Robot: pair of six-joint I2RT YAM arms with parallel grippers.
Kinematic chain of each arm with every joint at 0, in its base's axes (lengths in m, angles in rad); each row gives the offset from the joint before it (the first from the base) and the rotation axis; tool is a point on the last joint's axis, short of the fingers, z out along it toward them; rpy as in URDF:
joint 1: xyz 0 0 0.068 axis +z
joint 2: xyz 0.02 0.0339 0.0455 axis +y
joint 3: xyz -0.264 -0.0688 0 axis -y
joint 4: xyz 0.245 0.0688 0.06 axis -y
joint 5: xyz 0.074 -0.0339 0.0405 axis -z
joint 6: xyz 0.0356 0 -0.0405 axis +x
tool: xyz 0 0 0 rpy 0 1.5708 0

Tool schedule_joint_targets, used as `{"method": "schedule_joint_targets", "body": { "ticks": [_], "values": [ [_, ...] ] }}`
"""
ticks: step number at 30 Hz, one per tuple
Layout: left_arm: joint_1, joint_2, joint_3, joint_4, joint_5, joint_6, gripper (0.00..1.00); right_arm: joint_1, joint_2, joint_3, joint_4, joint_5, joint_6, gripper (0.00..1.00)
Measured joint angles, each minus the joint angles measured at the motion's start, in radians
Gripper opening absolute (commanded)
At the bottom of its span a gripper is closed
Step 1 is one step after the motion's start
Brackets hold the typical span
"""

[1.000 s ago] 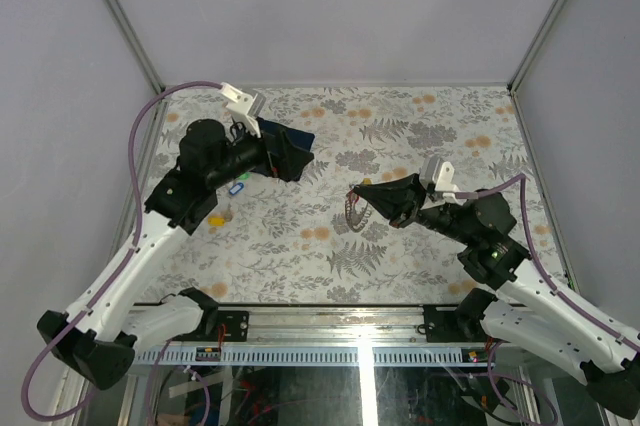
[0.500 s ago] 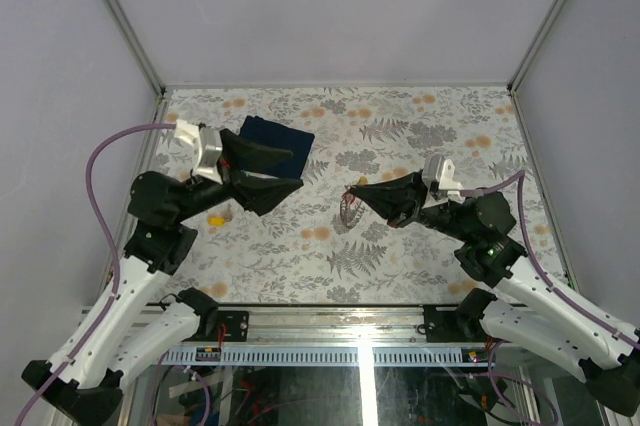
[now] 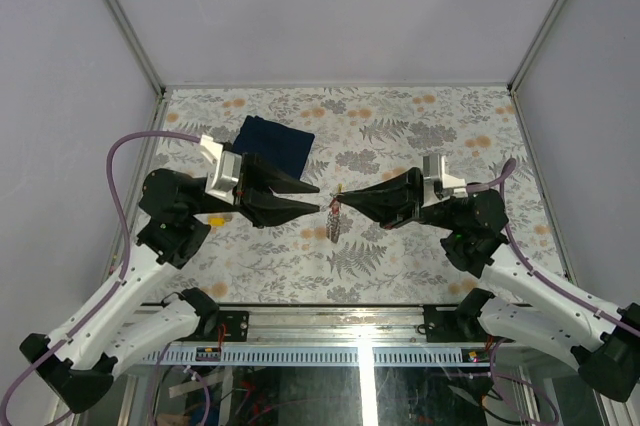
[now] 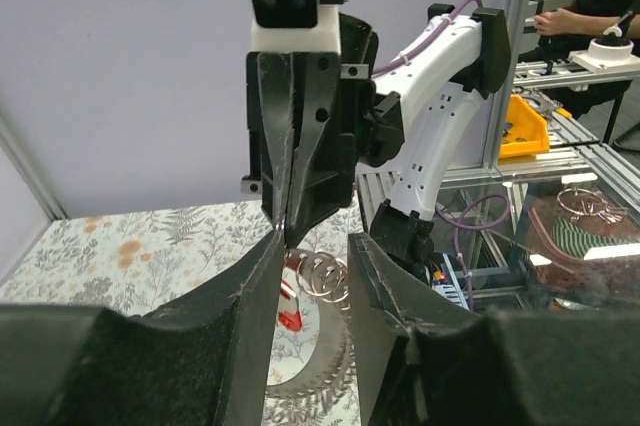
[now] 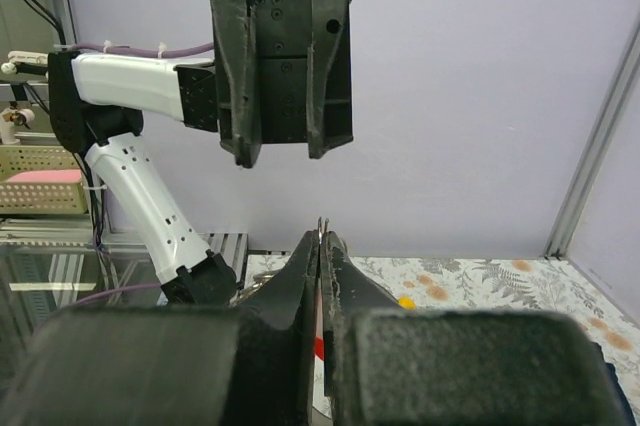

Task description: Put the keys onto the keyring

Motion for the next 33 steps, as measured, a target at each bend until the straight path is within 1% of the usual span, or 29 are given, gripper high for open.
{"method": "schedule_joint_targets", "body": {
  "ticks": [5, 15, 25, 30, 33],
  "values": [
    [-0.034, 0.01, 0.027, -0.014, -0.006, 0.042, 0.33, 0.0, 0.011, 0.002, 0.01, -0.02, 0.003, 0.0],
    [-0.076, 0.067, 0.043, -0.065, -0.021, 0.086, 0.28, 0.0, 0.014, 0.011, 0.025, -0.04, 0.002, 0.0],
    [-0.114, 0.078, 0.045, -0.105, -0.058, 0.124, 0.28, 0.0, 0.015, 0.012, 0.053, -0.048, 0.003, 0.0],
    [-0.121, 0.082, 0.047, -0.116, -0.073, 0.137, 0.21, 0.0, 0.02, 0.012, 0.06, -0.057, 0.007, 0.0],
    [-0.122, 0.084, 0.047, -0.117, -0.079, 0.143, 0.19, 0.0, 0.021, 0.012, 0.06, -0.065, 0.008, 0.0]
  ]
}}
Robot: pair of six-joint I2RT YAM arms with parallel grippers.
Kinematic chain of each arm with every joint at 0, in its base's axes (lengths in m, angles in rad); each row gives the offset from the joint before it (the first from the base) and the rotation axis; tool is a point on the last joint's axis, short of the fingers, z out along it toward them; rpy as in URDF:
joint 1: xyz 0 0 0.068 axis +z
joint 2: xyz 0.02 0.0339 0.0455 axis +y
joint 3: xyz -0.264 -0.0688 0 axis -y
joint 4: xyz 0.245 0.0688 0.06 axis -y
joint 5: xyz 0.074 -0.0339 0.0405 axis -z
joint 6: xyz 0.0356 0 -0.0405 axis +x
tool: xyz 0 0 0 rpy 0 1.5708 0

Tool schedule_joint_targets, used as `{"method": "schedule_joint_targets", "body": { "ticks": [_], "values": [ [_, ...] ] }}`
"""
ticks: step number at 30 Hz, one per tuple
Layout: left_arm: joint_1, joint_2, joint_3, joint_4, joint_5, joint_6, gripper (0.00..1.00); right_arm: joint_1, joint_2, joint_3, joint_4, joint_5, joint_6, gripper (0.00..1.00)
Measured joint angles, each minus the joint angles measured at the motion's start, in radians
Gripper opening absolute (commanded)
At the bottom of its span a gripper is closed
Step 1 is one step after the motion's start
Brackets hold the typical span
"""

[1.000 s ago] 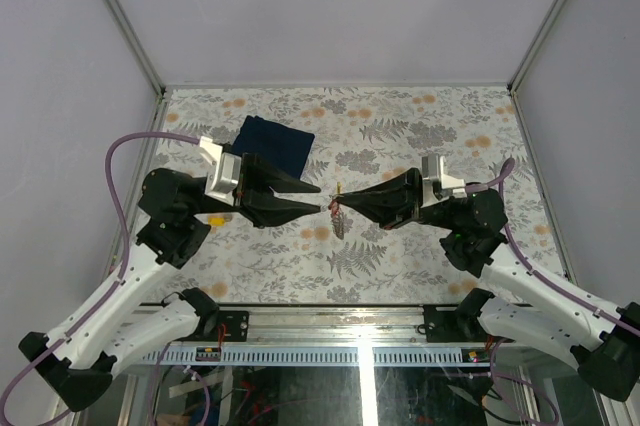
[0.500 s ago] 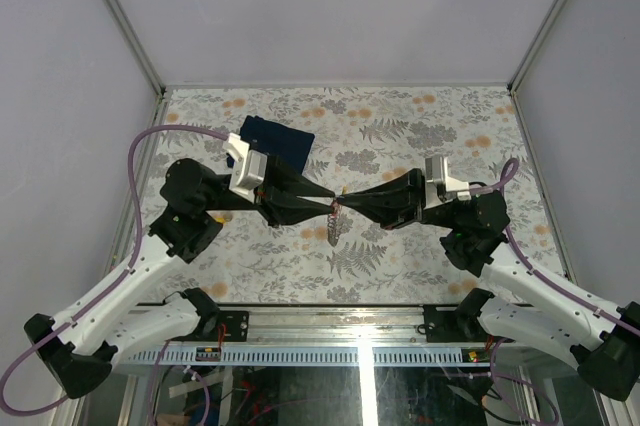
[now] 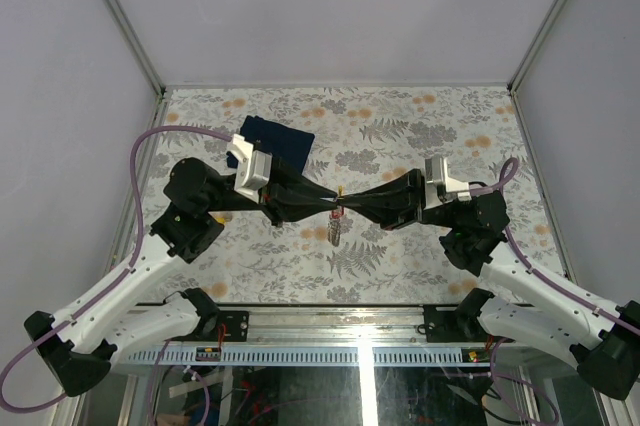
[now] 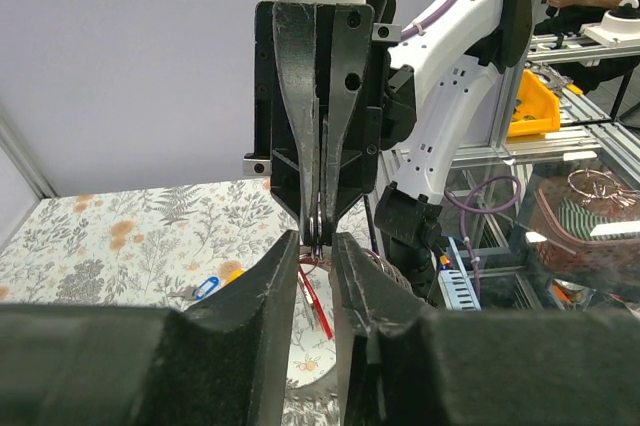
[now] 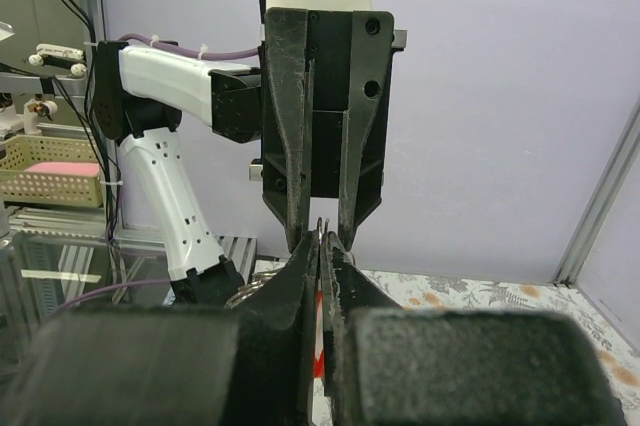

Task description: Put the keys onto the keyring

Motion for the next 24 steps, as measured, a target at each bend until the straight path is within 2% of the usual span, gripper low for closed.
{"method": "schedule_joint_targets", "body": {
  "ticks": [4, 8, 17, 24],
  "values": [
    [-0.004, 0.001, 0.006, -0.006, -0.003, 0.007, 0.16, -0.001, 0.0, 0.0, 0.007, 0.0, 0.0, 0.0],
    [-0.008, 0.003, 0.016, -0.024, -0.005, 0.019, 0.0, -0.002, 0.0, 0.0, 0.012, 0.0, 0.0, 0.0],
    [-0.011, -0.001, 0.05, -0.126, -0.029, 0.075, 0.0, -0.003, 0.0, 0.0, -0.005, 0.0, -0.011, 0.01],
    [-0.015, 0.012, 0.129, -0.314, -0.051, 0.165, 0.0, -0.002, -0.026, 0.045, -0.182, -0.006, -0.1, 0.05]
  ]
}}
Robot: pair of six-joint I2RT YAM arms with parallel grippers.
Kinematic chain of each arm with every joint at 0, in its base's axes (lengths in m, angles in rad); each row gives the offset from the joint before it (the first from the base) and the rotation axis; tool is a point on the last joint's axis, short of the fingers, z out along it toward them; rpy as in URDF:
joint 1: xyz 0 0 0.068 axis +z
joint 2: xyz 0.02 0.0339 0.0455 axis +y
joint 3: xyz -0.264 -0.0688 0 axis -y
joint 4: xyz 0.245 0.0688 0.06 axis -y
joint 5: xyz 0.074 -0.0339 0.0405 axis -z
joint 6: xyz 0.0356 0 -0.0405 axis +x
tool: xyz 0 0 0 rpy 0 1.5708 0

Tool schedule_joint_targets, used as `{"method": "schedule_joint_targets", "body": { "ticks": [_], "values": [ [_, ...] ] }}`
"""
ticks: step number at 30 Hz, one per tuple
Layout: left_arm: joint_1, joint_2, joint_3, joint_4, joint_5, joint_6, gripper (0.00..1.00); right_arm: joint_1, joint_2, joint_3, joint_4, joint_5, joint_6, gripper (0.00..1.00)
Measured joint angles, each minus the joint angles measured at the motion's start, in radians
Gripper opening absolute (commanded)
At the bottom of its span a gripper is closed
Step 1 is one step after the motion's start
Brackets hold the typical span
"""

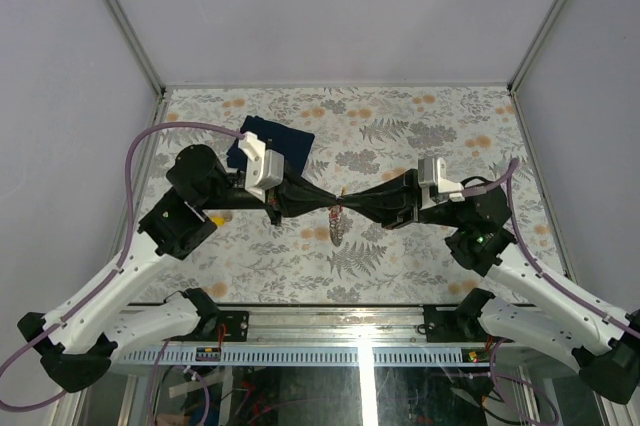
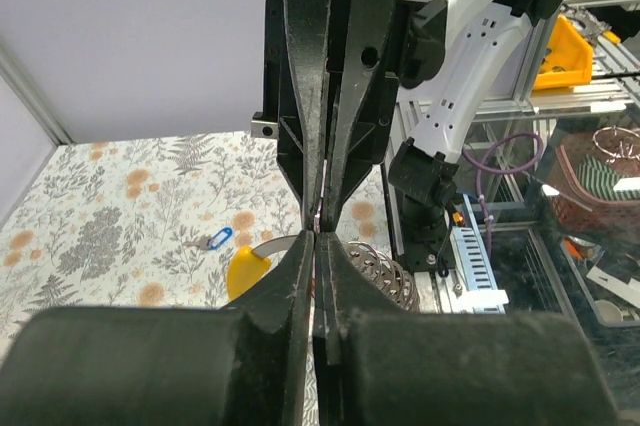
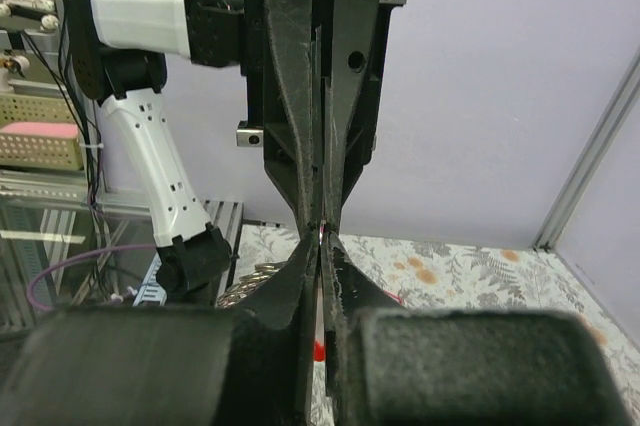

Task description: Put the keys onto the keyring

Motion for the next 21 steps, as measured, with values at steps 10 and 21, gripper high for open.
{"method": "schedule_joint_targets", "body": {
  "ticks": [10, 21],
  "values": [
    [-0.002, 0.068, 0.144, -0.276, -0.002, 0.145, 0.0, 0.001, -0.017, 0.092, -0.299, 0.001, -0.142, 0.1],
    [-0.029, 0.125, 0.25, -0.491, -0.018, 0.268, 0.0, 0.001, -0.013, 0.147, -0.483, -0.008, -0.2, 0.12]
  ]
}}
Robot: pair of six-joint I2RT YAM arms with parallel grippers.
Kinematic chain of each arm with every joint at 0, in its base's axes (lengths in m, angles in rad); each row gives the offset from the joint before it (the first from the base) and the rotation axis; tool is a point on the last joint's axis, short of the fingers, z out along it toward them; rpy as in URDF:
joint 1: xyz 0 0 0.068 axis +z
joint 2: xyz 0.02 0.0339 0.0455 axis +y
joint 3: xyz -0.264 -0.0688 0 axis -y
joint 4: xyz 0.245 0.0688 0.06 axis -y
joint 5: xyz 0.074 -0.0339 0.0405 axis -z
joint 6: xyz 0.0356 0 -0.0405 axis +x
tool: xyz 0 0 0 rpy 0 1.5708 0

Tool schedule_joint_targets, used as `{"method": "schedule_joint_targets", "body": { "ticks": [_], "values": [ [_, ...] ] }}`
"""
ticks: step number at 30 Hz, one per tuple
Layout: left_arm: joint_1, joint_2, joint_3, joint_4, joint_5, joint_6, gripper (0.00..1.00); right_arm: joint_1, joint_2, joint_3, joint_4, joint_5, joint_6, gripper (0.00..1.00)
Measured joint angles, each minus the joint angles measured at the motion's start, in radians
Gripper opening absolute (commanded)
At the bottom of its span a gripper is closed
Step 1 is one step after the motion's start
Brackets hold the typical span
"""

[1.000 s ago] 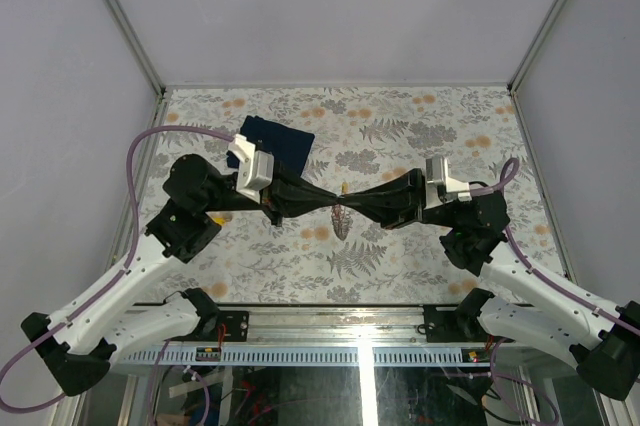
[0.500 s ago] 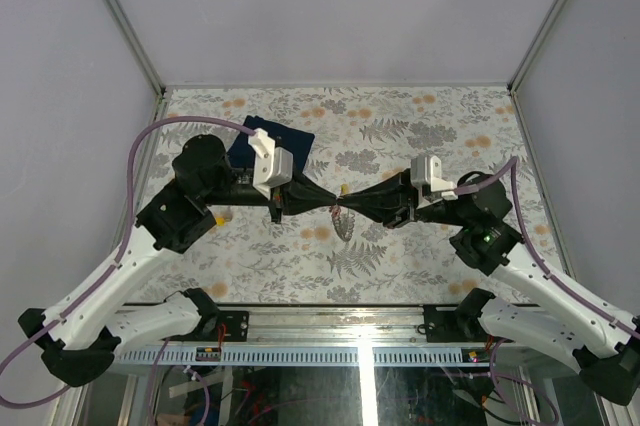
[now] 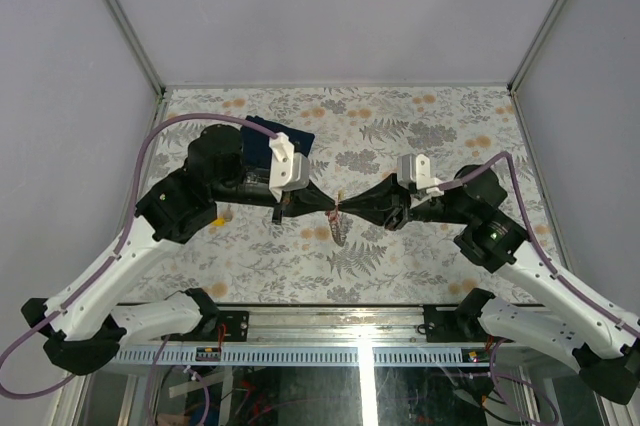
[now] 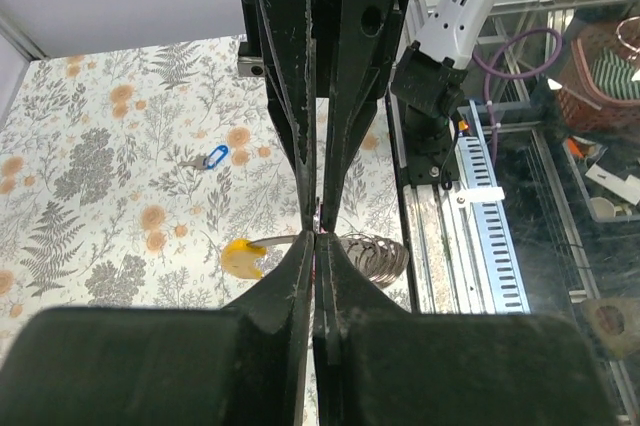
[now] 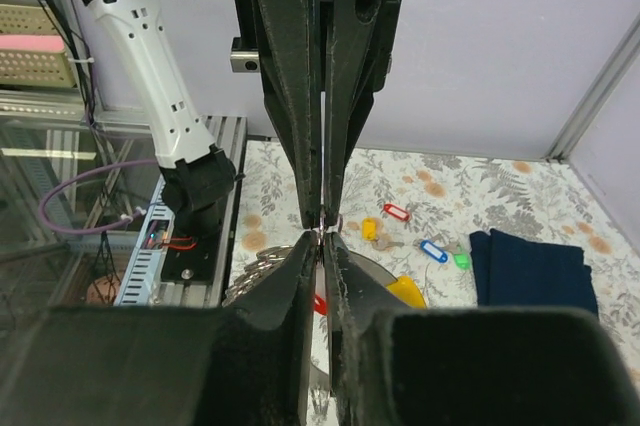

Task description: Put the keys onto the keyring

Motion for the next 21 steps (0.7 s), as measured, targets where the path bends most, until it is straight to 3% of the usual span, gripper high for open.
{"method": "schedule_joint_targets", "body": {
  "ticks": [21],
  "values": [
    [-0.177, 0.102, 0.167, -0.311, -0.241, 0.168, 0.0, 0.0, 0.041, 0.042, -0.183, -0.084, -0.029, 0.11]
  ]
}}
